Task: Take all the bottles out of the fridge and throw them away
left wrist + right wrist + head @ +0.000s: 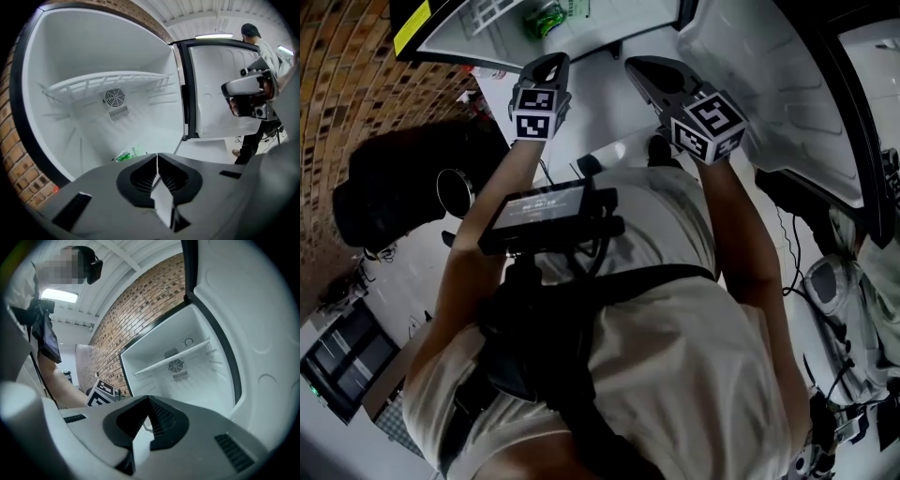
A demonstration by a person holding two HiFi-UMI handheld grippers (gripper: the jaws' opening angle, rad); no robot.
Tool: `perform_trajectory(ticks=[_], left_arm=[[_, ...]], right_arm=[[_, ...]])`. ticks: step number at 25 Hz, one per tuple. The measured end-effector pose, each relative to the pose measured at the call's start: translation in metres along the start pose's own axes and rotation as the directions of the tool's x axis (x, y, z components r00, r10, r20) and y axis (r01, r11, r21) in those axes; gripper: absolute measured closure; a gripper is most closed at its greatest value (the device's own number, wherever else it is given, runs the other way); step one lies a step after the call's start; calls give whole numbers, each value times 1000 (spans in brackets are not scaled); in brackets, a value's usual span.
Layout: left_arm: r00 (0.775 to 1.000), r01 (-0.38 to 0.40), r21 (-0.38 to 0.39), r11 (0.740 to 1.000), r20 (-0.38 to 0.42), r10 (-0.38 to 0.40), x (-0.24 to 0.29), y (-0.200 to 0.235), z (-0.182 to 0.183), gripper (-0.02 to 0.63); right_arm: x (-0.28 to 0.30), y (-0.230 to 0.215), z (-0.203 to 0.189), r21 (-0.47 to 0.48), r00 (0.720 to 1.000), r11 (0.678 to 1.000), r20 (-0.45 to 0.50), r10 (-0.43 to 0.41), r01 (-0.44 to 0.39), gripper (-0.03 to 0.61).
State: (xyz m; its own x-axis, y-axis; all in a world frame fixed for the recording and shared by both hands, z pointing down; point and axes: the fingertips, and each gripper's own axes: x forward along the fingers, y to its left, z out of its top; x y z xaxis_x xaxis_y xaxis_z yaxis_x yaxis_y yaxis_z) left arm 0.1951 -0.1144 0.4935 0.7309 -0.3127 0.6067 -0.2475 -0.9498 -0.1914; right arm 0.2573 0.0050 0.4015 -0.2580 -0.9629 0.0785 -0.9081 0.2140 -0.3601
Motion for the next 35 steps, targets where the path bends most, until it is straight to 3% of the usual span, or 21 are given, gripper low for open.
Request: perform_trajectory(ticks=[6, 8, 11, 15, 18, 22, 28, 31, 33, 34, 35], left_arm=[[998, -26, 33, 999, -49, 28, 23, 12, -5, 584], [998, -34, 65, 997, -59, 38, 33, 16, -2, 533], [991, -67, 137, 988, -102, 81, 52, 30, -2, 515], [965, -103, 281, 954, -203, 164, 86, 56, -9, 451], [925, -79, 394, 916, -313, 214, 110, 74, -24, 397], [877, -49, 504, 863, -392, 279, 128, 98, -40, 396], [824, -43, 529, 847, -461, 330, 149, 129, -60, 394], [803, 7, 540, 842, -505, 317, 154, 133, -63, 401], [798, 51, 534, 844, -530, 287, 151, 126, -63, 474], [803, 56, 530, 846, -528, 277, 151, 125, -62, 557], [812, 50, 526, 849, -516, 272, 153, 126, -62, 576]], right_arm=[[-2, -16, 1, 16, 999, 999, 7, -31, 31, 574], [-4, -21, 1, 23, 999, 999, 10, -38, 38, 574], [-3, -26, -2, 36, 999, 998, 17, -47, 46, 574], [4, -22, -10, 49, 999, 998, 10, -43, 43, 574], [5, -17, -14, 67, 999, 997, 5, -37, 37, 574], [3, -15, -21, 82, 999, 996, 1, -44, 43, 574], [1, -27, -32, 95, 997, 992, 0, -79, 78, 574], [1, -31, -32, 100, 996, 991, 0, -88, 88, 574], [-1, -30, -33, 101, 996, 990, -1, -94, 94, 574], [-1, -30, -33, 102, 995, 990, -3, -96, 96, 574], [-2, -29, -32, 104, 995, 990, -4, -98, 98, 574]])
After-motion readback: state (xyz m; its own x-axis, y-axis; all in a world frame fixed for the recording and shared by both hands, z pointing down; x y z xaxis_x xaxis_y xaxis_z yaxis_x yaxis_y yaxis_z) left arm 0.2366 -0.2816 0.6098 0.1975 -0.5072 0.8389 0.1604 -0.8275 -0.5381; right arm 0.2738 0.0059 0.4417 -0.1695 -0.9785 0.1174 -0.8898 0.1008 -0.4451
